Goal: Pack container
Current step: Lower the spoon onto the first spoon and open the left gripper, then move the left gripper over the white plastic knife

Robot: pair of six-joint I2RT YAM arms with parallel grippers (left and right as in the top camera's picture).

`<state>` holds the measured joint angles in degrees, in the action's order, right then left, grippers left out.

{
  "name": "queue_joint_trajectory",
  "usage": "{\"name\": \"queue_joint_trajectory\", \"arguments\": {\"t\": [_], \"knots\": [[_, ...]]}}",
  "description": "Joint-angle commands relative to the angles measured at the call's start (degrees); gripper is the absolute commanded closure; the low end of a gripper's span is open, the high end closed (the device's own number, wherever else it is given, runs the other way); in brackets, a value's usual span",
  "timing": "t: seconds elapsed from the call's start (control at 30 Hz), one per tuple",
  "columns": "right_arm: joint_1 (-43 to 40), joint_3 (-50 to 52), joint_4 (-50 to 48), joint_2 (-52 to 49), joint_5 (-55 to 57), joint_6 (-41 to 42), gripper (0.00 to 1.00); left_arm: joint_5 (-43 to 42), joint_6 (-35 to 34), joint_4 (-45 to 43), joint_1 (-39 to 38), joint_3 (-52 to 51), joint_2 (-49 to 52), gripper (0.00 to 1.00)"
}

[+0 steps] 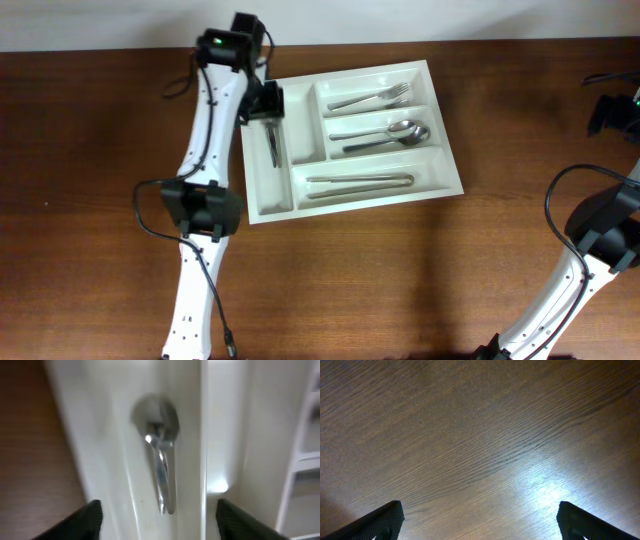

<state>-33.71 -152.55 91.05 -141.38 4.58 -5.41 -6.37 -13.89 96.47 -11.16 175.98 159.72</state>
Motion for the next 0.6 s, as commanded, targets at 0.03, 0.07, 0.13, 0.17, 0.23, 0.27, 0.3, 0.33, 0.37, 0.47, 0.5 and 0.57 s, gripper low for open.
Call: {"name": "queue_joint_trajectory", "arguments": {"t": [0.03,0.07,0.13,0.17,0.23,0.27,0.3,0.33,0.37,0.47,0.5,0.57], "knots": [[-0.07,0.42,-0.07,0.22,-0.31,-0.35,0.01,0.87,0.76,0.24,3.15,3.85,-7.34,0.13],[-0.07,0.42,-0.07,0.22,-0.31,-0.35,0.01,0.81,1.07,0.24,3.69,3.85,-8.7,0.06],[-0.07,0.42,-0.07,0.22,-0.31,-0.35,0.01,-0.04,2.8,0.24,4.46,3.85,-11.02,0.01],[-0.07,0.42,-0.07,0.22,-0.31,-0.35,0.01,-0.31,3.82,0.24,4.63,3.85,-12.0,0.01],[-0.07,0.42,-0.07,0.22,-0.31,-0.35,0.01,-0.22,6.67,0.24,4.68,3.76,-14.29,0.01],[-0.07,0.42,-0.07,0.22,-0.31,-0.35,0.01,-0.17,8.02,0.24,4.68,3.63,-15.43,0.01],[-0.07,0.42,-0.07,0.22,-0.31,-0.35,0.01,-0.07,9.29,0.24,4.68,3.41,-16.68,0.01],[-0.07,0.42,-0.07,0.22,-0.31,-0.35,0.01,0.26,9.62,0.24,4.68,3.13,-17.79,0.01],[-0.07,0.42,-0.07,0.22,-0.31,-0.35,0.01,0.46,9.7,0.24,4.68,2.58,-19.15,0.01],[-0.07,0.42,-0.07,0.22,-0.31,-0.35,0.01,4.42,9.7,0.24,4.68,-1.42,-23.56,0.01],[-0.07,0.42,-0.07,0.22,-0.31,-0.35,0.01,7.56,9.7,0.24,4.68,-4.79,-25.9,0.01],[-0.07,0.42,-0.07,0.22,-0.31,-0.35,0.01,11.43,9.7,0.24,4.74,-10.78,-29.44,0.01]]}}
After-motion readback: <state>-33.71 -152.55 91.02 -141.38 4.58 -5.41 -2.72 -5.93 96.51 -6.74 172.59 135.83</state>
